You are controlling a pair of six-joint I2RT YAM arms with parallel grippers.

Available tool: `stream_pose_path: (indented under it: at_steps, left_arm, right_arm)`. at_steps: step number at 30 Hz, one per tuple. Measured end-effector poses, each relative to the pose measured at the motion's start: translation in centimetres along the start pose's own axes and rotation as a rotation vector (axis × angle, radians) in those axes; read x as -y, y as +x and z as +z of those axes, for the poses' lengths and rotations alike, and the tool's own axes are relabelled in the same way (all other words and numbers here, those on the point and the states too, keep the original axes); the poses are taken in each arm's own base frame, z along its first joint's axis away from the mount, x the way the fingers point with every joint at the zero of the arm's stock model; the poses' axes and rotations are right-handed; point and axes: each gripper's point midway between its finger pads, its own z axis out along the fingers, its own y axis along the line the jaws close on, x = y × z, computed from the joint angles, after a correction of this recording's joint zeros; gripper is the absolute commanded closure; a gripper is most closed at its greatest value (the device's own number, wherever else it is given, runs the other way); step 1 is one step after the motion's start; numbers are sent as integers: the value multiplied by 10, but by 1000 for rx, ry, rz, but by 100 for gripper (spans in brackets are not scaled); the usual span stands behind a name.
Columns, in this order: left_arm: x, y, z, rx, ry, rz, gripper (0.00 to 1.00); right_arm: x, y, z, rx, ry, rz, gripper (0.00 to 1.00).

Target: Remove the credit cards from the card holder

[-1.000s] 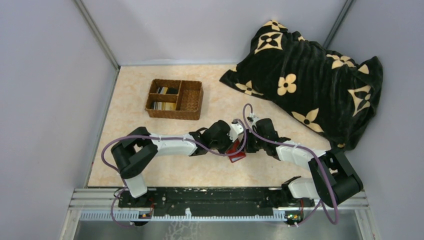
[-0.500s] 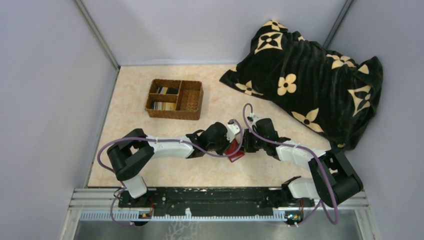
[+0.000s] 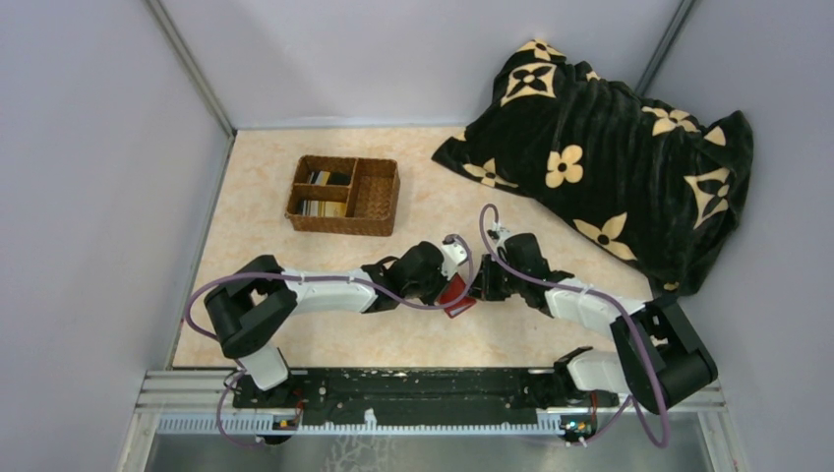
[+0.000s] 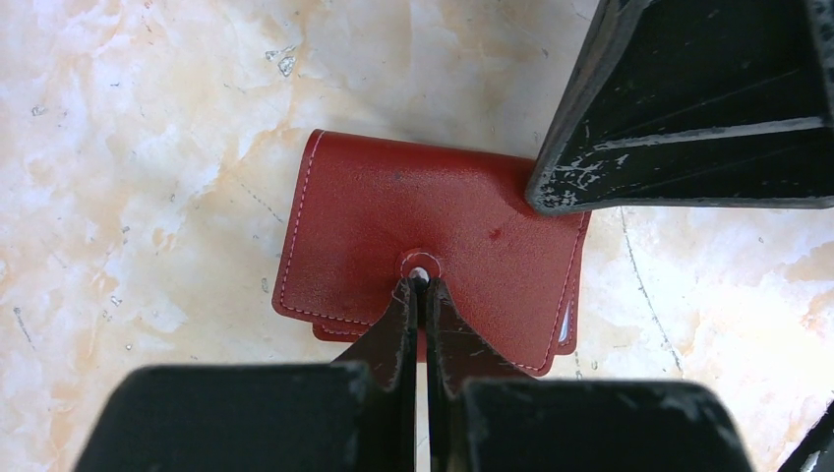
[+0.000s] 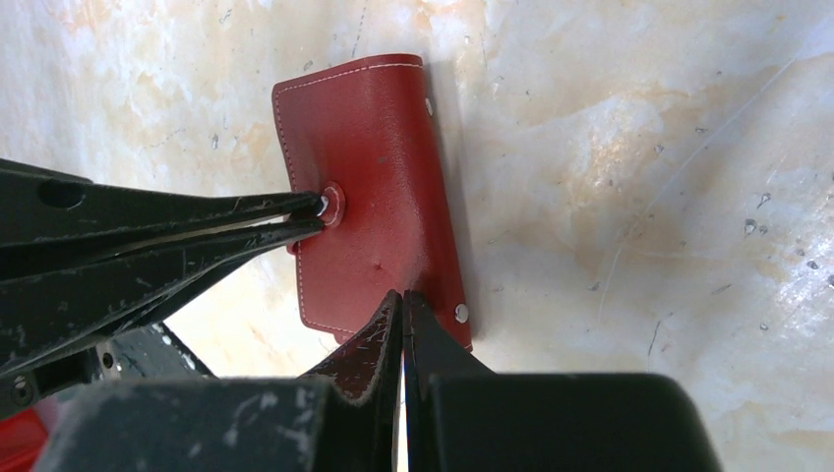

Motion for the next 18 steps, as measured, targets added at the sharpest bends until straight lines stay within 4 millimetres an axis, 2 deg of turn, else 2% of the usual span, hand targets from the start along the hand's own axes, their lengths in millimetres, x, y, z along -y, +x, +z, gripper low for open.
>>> stream_pose_path:
  at_steps: [8,13,18]
  left_arm:
    - [0,1,0,3,0,-1,100]
    - [0,1,0,2,-1,-1,100]
    - [-3,1,-1,5,-13,-1,100]
  right_arm:
    - [-11,-5,-2,-11,-21,-8,100]
    - [-17,11,8,-69,-35,-20,100]
    - [-27,14,18,-91,-70,-29,100]
